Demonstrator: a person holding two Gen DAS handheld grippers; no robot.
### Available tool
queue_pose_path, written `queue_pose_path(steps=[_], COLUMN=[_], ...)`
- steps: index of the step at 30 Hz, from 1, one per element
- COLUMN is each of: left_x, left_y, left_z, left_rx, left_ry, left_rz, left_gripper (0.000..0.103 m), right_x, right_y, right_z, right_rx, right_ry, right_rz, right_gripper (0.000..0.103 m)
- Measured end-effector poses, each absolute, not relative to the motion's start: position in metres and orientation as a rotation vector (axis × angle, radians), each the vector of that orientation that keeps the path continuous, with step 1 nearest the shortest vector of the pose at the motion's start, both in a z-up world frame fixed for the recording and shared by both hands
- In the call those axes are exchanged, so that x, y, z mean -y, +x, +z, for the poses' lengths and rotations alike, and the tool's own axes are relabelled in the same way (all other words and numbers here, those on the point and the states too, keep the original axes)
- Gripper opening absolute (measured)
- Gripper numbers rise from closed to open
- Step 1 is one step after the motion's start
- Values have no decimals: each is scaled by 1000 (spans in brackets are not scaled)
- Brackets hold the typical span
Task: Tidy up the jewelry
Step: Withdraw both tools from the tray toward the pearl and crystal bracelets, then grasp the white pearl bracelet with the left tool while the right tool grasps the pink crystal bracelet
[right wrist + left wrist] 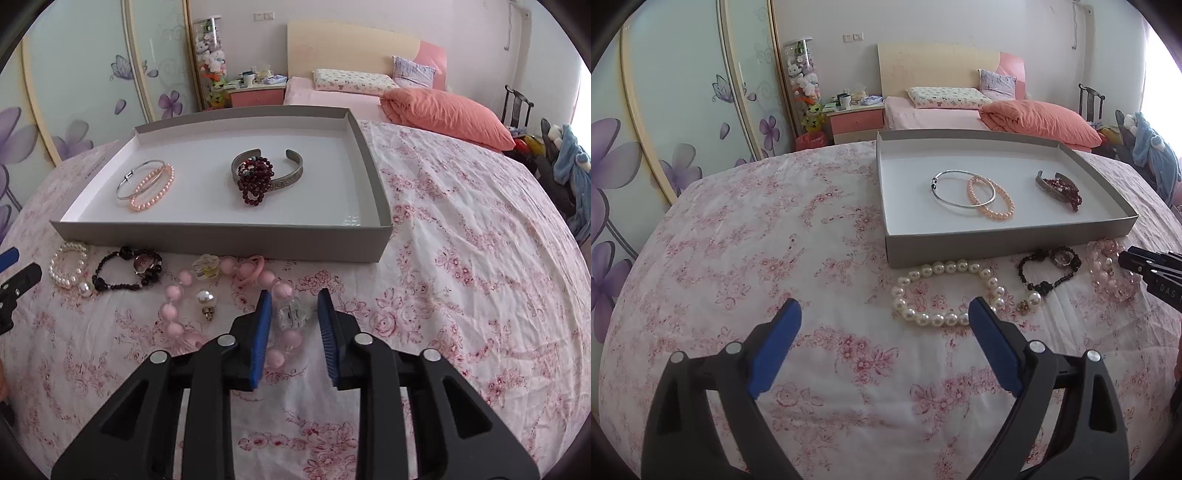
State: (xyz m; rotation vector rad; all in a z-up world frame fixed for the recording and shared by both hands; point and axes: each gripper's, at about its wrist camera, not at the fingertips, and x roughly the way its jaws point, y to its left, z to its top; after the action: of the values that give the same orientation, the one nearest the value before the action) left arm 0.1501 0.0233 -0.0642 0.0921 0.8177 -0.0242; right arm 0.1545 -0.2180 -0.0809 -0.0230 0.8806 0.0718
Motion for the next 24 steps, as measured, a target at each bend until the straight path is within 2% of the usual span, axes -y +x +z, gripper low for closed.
queue_pose_path(steps=[9, 10, 12, 17, 21, 24], left_x=[-18, -18, -19, -23, -17, -14], left_y=[159, 162, 167, 181, 178, 176], left_z=[-67, -68, -71, -81, -81, -81], left_rx=[-837, -843, -865, -931, -930, -928], left_ry=[105, 103, 91, 33, 44, 58], left_rz=[-21, -20, -21, -22, -34, -32], left_gripper=[88, 85, 70, 46, 36, 34], right_x=[236, 236, 235, 235, 235, 235], right_y=[147, 149, 149, 149, 149, 149], right_z=[-81, -80, -80, -80, -80, -80], right_rx=[-878, -879, -879, -879, -879, -879], right_ry=[12, 11, 5, 8, 6, 7], right_rz=[15, 15, 15, 19, 19, 19], right_gripper=[20, 20, 20, 20, 20, 20])
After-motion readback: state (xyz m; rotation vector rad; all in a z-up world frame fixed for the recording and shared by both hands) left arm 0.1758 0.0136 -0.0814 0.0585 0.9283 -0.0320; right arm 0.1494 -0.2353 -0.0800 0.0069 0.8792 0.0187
